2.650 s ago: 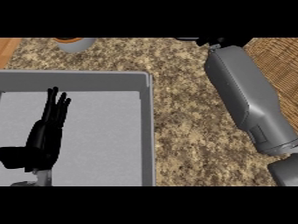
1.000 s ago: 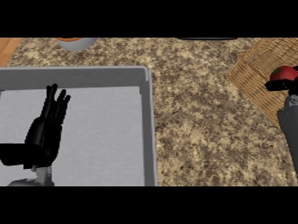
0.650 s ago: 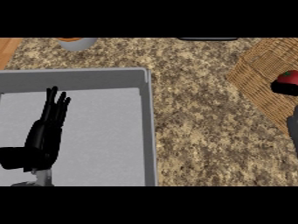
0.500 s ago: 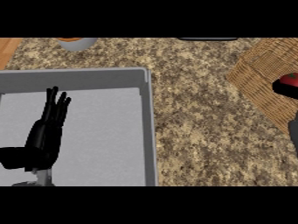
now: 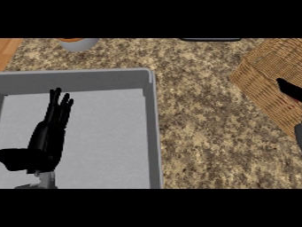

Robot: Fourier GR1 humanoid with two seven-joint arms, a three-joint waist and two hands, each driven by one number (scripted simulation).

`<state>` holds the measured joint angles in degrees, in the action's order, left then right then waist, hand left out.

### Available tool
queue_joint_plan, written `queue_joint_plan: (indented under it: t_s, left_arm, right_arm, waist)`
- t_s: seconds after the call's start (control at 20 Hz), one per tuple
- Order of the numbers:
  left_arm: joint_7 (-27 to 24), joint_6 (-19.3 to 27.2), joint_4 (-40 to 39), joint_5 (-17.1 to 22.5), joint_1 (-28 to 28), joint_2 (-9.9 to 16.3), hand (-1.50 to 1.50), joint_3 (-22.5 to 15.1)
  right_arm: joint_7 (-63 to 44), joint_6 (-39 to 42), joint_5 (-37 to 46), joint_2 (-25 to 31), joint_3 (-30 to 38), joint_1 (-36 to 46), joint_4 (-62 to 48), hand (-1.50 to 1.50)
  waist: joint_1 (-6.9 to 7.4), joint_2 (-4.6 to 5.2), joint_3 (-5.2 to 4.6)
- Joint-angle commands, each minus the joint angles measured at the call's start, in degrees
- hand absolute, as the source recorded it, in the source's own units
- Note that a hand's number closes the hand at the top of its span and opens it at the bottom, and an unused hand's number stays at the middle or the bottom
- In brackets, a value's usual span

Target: Pick the tomato from the cutting board and place it in the basket

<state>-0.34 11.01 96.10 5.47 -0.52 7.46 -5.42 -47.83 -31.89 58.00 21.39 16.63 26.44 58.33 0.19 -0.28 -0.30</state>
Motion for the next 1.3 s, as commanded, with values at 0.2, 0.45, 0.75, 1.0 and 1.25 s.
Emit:
queue_joint_plan:
  t_s: [0.2,0.45,0.75,1.0,1.25]
  left_arm:
    - [0.8,0.1,1.0,-1.3,0.5,-1.3,0.00,-0.3]
    - [0.0,0.2,1.1,-1.7,-0.2,-1.8,0.00,0.1]
    - [1.8,-1.2,2.6,-1.0,-0.6,-0.7,0.00,0.9]
    - [3.8,-0.5,6.8,-1.7,-2.8,-0.2,0.00,0.5]
    - [-0.4,-0.7,-2.1,-1.7,1.4,-0.7,0.00,3.2]
  right_arm:
    - [3.2,-9.1,1.2,-1.5,-0.5,-1.2,4.4,-1.50]
    - [-0.9,-9.7,8.9,1.6,0.5,1.3,5.0,-1.50]
    - [-8.4,-3.8,13.0,0.0,2.4,-9.8,24.5,-1.50]
    - [-11.3,-4.3,13.8,-2.2,7.0,-14.3,34.9,-1.50]
    - [-9.5,1.7,8.1,-3.9,7.5,-25.5,55.1,-1.50]
  waist:
    - [-0.20,0.18,0.29]
    - [0.10,0.25,0.28]
    - [-0.88,-0.07,0.24]
    - [-0.71,-0.18,0.28]
    - [-1.48,-0.03,0.23]
